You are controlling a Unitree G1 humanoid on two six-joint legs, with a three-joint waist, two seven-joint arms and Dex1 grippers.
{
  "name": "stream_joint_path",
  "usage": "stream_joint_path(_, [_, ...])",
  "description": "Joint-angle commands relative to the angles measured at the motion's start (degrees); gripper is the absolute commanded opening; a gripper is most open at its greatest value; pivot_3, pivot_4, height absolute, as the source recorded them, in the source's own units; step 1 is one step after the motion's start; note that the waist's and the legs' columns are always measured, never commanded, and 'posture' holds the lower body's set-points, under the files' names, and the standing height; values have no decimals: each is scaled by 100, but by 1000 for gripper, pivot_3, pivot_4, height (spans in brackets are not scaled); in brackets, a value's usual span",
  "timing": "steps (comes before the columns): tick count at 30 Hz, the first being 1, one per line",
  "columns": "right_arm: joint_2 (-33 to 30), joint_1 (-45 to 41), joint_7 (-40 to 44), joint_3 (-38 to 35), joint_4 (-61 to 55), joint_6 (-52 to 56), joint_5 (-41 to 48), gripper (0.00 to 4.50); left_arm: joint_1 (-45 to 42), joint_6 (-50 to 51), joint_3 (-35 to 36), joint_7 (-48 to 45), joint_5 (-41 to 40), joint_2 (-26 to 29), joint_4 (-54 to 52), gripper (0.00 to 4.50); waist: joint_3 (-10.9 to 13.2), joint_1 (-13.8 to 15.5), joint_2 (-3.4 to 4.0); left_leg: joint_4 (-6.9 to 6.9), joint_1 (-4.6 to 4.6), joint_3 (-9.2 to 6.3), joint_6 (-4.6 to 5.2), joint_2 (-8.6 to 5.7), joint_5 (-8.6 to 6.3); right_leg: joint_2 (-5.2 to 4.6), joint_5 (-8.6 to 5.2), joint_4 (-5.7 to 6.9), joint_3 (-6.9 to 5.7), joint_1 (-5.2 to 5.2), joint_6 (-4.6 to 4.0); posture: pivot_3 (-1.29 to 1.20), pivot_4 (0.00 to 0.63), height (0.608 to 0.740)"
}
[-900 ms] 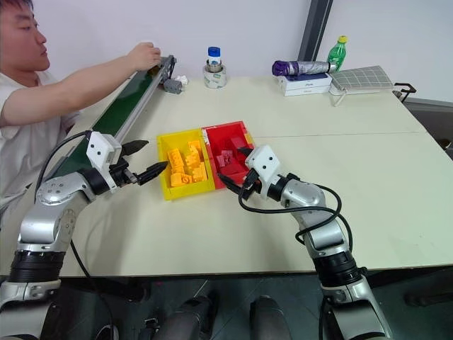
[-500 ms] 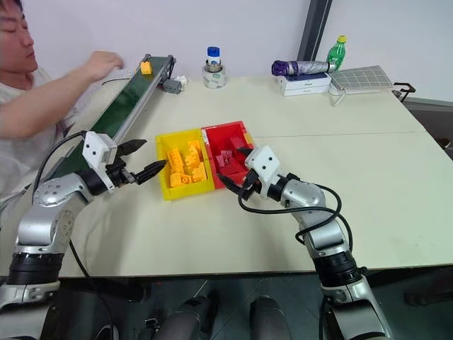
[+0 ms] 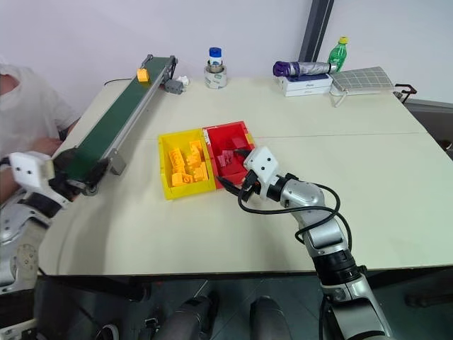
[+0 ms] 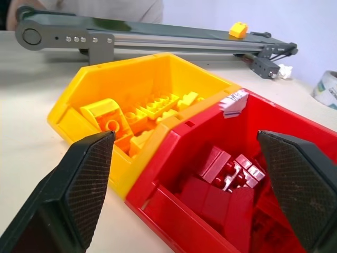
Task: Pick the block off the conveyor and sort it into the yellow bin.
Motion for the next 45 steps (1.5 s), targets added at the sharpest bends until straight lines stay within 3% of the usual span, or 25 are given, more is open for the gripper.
stream_joint_path(1, [87, -156, 111, -58, -83, -201, 163, 4500, 2, -84, 353, 412, 62, 31, 91, 4442, 0, 0, -1, 0, 0, 0, 0, 1, 0, 0, 0, 0, 0, 0, 0, 0, 150, 740])
stream_joint_path(21, [67, -13, 294, -34, -209, -287, 264, 4500, -404, -360, 174, 520, 210, 271, 741, 4442, -1, -4, -2, 0, 0, 13, -1, 26, -1, 25, 9, -7, 6, -3, -13, 0, 150, 740])
stream_joint_path(45, [55, -34, 254, -38, -175, -339, 212, 4500, -785, -113, -18, 583, 242, 315, 649, 4442, -1, -4, -2, 0, 0, 26, -2, 34, -1, 33, 16, -8, 15, -9, -14, 0, 150, 740])
